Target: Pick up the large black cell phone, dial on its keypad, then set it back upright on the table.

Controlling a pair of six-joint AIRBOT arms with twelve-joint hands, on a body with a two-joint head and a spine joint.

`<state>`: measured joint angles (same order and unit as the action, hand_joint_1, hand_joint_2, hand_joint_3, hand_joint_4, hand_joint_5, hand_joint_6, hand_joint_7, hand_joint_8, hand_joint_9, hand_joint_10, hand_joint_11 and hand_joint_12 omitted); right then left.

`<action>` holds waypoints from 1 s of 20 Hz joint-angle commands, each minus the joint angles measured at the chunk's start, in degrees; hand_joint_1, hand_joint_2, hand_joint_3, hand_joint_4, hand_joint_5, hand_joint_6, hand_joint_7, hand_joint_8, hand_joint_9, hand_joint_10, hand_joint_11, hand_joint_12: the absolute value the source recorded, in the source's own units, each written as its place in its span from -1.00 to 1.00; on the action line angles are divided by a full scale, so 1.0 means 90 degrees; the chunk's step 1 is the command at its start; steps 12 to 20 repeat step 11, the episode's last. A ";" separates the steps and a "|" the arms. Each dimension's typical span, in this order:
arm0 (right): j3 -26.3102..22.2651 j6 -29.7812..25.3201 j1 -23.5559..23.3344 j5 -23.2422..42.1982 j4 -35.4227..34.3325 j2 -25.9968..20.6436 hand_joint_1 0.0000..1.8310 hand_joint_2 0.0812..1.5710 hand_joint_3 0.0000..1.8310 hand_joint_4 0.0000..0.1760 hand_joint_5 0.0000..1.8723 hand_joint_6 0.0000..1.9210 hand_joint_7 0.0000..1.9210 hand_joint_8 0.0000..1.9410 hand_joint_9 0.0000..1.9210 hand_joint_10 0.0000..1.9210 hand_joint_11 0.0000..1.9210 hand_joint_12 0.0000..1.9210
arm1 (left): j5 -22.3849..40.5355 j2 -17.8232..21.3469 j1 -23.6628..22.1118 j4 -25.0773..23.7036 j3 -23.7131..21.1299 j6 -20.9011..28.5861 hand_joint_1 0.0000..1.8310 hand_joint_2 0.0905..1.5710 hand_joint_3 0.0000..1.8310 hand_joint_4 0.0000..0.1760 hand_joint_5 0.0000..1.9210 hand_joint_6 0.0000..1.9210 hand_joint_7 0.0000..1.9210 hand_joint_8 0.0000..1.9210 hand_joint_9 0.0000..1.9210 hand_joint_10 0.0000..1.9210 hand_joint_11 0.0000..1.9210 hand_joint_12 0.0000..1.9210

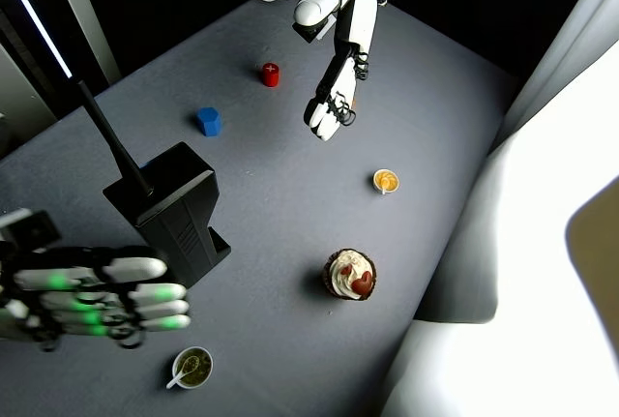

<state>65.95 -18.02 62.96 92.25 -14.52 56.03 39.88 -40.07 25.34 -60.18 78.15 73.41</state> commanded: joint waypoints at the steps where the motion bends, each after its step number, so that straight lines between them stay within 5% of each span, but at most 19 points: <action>1: -0.0183 -0.0018 0.0151 0.0975 -0.0160 -0.0226 -0.87 0.08 -0.99 0.25 -1.00 -1.00 -1.00 -1.00 -1.00 -1.00 -1.00 -1.00 | 0.0461 0.0080 -0.0115 0.0410 -0.0011 0.0057 -0.91 0.49 -1.00 -1.00 -0.67 -0.99 -0.76 -0.99 -0.83 -0.99 -1.00 -0.55; 6: -0.1390 0.0002 0.1285 0.0977 -0.1015 -0.1194 -0.88 0.12 -0.99 0.11 -1.00 -1.00 -1.00 -1.00 -1.00 -1.00 -1.00 -1.00 | 0.0455 0.0126 -0.0130 0.0425 -0.0070 0.0059 -0.91 0.50 -1.00 -1.00 -0.72 -1.00 -0.78 -1.00 -0.86 -1.00 -1.00 -0.65; 11: -0.2561 0.0001 0.2371 0.0978 -0.2080 -0.1860 -0.90 0.18 -0.98 0.21 -1.00 -1.00 -1.00 -1.00 -1.00 -1.00 -1.00 -1.00 | 0.0449 0.0149 -0.0101 0.0444 -0.0050 0.0061 -1.00 0.53 -1.00 -1.00 -0.65 -1.00 -0.72 -1.00 -0.85 -1.00 -1.00 -0.81; 20: -0.2561 0.0001 0.2371 0.0978 -0.2080 -0.1860 -0.90 0.18 -0.98 0.21 -1.00 -1.00 -1.00 -1.00 -1.00 -1.00 -1.00 -1.00 | 0.0449 0.0149 -0.0101 0.0444 -0.0050 0.0061 -1.00 0.53 -1.00 -1.00 -0.65 -1.00 -0.72 -1.00 -0.85 -1.00 -1.00 -0.81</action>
